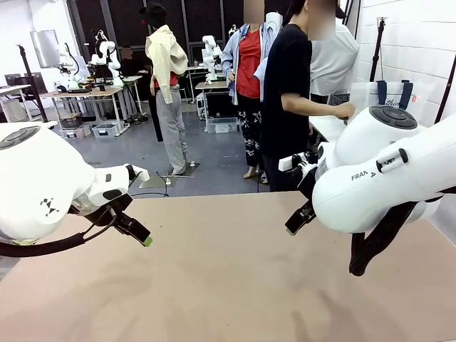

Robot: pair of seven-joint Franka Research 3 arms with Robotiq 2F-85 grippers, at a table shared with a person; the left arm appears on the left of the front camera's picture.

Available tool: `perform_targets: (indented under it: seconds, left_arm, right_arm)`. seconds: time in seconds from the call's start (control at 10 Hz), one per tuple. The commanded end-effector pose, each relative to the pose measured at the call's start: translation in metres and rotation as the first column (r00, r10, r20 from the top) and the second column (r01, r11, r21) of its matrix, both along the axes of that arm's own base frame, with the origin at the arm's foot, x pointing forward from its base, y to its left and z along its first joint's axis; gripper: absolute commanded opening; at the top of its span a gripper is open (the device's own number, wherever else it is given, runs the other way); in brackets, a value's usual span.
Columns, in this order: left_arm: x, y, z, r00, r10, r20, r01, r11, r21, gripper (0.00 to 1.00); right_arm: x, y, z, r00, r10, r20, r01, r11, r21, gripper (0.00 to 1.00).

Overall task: Transfer purchased items from the store into the shopping bag.
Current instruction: Open the Reusable shopping bag in the center of the table.

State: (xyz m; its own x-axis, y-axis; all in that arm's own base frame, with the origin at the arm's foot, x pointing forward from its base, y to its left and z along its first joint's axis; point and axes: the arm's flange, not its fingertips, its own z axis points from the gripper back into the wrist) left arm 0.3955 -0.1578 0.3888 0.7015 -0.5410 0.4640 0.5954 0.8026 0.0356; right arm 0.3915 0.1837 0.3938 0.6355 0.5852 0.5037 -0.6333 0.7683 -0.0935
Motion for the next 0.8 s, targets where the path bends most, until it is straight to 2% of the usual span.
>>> perform_targets:
  seconds: [0.0,0.2,0.3,0.7]
  left_arm:
    - [0.0006,0.0022,0.0013,0.999,-0.031,-0.011,0.031,0.999,-0.027,1.00]
    - [0.0008,0.0023,0.0013,0.999,-0.047,-0.008,0.047,0.999,-0.023,1.00]
    - [-0.0005,-0.0010,-0.0001,1.000,-0.004,-0.002,0.004,1.000,-0.002,1.00]
    - [-0.0005,-0.0010,-0.0001,1.000,-0.004,-0.002,0.004,1.000,-0.002,1.00]
  right_arm:
    - [0.0036,-0.0086,0.0040,0.999,0.028,-0.014,-0.028,1.000,0.008,1.00]
    - [0.0072,-0.0131,0.0042,1.000,0.026,-0.017,-0.026,1.000,0.007,1.00]
    - [0.0093,-0.0145,0.0023,0.999,0.027,-0.017,-0.027,1.000,0.005,1.00]
    - [0.0016,-0.0058,0.0027,1.000,0.000,0.001,0.000,1.000,-0.001,1.00]
